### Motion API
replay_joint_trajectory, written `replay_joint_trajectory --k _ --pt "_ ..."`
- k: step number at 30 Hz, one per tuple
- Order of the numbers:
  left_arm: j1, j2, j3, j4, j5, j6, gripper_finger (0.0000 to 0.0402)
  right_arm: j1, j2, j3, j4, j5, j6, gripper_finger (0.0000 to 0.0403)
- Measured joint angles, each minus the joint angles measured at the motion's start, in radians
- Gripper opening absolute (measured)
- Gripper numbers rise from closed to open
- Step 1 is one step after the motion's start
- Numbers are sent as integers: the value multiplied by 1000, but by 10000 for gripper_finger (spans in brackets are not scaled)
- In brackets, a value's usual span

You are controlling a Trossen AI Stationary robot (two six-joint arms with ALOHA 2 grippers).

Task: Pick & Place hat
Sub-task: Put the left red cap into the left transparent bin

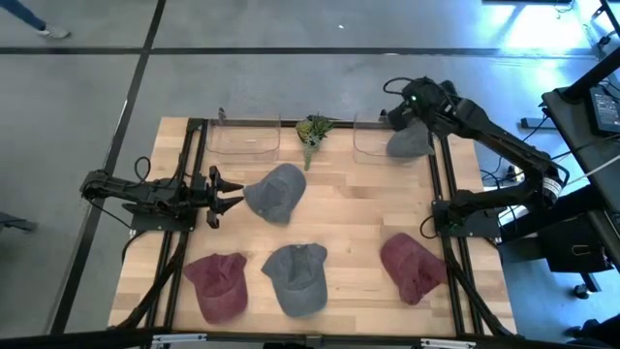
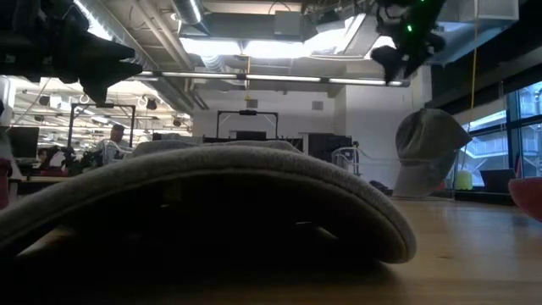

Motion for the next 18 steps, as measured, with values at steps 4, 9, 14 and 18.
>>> replay_joint_trajectory --k 4,9,14,18 --pt "-2 2 5 13 60 -35 170 88 0 15 27 -293 -55 306" --pt "-27 67 15 27 102 -42 168 240 0 -52 81 -368 -37 306" --pt "-80 221 114 -26 86 -79 162 441 1 -191 237 -312 -53 306" --pt "-137 400 250 -101 22 -45 154 594 1 -317 498 -391 -49 306"
